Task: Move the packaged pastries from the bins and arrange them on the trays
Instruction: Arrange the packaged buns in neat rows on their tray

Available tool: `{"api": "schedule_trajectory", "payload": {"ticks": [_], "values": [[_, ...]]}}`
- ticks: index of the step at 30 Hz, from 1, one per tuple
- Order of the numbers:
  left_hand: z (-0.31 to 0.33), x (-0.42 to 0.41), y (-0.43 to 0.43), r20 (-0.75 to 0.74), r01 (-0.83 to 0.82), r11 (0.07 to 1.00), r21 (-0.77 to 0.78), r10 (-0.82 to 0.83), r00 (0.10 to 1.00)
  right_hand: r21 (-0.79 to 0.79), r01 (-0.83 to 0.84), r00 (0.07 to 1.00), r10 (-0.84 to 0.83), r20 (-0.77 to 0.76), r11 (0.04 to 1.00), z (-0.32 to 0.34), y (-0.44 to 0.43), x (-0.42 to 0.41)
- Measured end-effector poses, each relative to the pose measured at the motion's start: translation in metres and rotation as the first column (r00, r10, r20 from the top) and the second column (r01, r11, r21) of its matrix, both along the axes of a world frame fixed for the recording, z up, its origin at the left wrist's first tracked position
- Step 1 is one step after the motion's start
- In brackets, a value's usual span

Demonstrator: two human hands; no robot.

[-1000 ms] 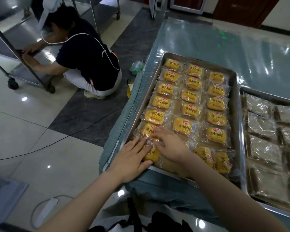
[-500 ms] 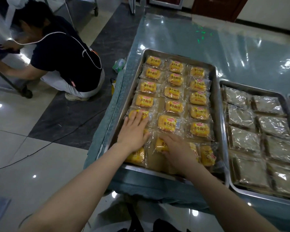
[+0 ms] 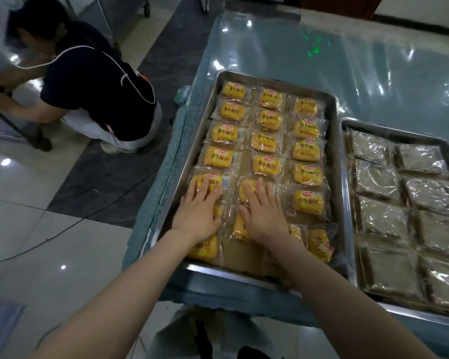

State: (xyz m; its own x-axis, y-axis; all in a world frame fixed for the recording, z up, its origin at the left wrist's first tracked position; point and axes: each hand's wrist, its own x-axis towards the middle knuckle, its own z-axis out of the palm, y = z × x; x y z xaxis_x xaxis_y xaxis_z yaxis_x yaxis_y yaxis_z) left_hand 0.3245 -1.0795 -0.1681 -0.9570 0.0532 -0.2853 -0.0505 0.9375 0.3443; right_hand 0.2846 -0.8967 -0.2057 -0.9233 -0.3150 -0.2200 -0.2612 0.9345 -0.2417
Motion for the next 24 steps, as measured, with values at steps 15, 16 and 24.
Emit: {"api": "schedule_trajectory", "payload": {"ticks": [15, 16, 24], "values": [[-0.017, -0.033, 0.002, -0.038, 0.062, 0.995, -0.084, -0.066, 0.997, -0.092, -0.013, 1.0, 0.013, 0.004, 0.996, 0.021, 0.002, -0.011], [-0.012, -0.03, 0.001, -0.064, 0.062, 0.996, -0.069, -0.067, 0.996, -0.147, 0.006, 1.0, -0.008, -0.016, 0.989, 0.027, 0.006, -0.008], [0.009, 0.02, -0.002, -0.07, 0.152, 0.988, -0.031, -0.154, 0.986, -0.075, 0.268, 0.963, -0.266, 0.03, 0.961, 0.058, 0.072, 0.038]]}}
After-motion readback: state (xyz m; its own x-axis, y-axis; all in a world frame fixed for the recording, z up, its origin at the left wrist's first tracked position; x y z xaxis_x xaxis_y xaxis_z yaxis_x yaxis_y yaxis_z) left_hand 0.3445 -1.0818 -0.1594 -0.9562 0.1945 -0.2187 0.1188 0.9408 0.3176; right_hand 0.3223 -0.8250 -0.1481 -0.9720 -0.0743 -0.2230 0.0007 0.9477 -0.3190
